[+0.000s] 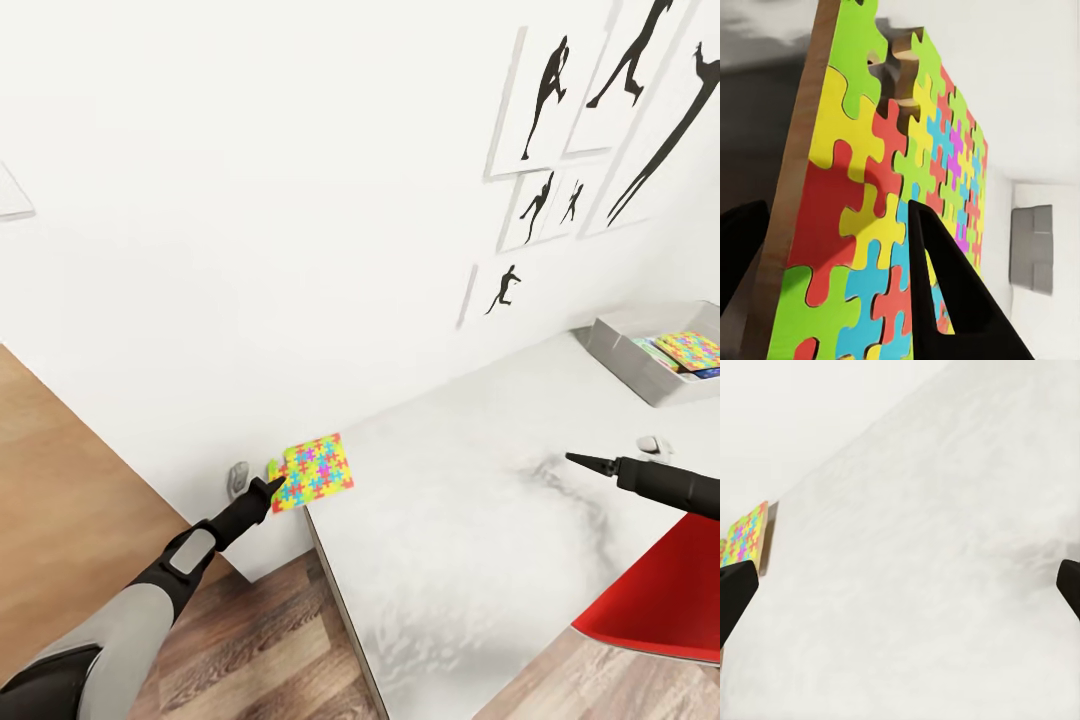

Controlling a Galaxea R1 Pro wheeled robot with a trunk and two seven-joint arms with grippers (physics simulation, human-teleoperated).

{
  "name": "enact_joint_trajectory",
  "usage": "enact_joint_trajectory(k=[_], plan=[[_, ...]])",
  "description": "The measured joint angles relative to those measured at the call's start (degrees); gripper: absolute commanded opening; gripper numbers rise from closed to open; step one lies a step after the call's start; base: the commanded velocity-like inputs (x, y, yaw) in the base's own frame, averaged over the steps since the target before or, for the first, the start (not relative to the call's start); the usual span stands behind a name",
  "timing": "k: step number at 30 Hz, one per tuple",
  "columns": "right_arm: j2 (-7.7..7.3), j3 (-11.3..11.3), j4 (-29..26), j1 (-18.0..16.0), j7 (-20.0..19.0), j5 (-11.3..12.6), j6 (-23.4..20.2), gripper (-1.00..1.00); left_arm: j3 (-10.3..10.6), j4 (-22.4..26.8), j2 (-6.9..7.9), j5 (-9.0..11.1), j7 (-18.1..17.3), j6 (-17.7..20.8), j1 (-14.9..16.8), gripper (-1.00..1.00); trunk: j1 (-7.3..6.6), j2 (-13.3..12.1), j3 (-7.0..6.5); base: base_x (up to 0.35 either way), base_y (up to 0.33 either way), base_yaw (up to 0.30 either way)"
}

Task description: Put all the toys in the child's room - the three board games (two on the bed and one on the table), the two jigsaw puzzles on the table, and the tennis ball on the table - inside the toy box on the table in the child's room.

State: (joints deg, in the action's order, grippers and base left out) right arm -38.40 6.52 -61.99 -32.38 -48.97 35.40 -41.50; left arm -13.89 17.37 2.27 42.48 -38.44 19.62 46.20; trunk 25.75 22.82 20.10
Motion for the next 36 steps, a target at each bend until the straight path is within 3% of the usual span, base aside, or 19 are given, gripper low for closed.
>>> enact_joint_trajectory(k=[10,36], plan=[[0.00,-0.04,-0.21,0.08,0.06,0.00,0.02,1.00,0.37,-0.02,-0.12,-0.28,-2.12,-0.09,-0.09,-1.00,0.00,0.00,0.00,0.000,0.000,0.000],[0.08,-0.13,-0.24,0.26,0.07,0.00,0.03,1.00,0.59,0.50,-0.41,-0.31,-3.02,-0.06,-0.10,-1.00,0.00,0.00,0.00,0.000,0.000,0.000]])
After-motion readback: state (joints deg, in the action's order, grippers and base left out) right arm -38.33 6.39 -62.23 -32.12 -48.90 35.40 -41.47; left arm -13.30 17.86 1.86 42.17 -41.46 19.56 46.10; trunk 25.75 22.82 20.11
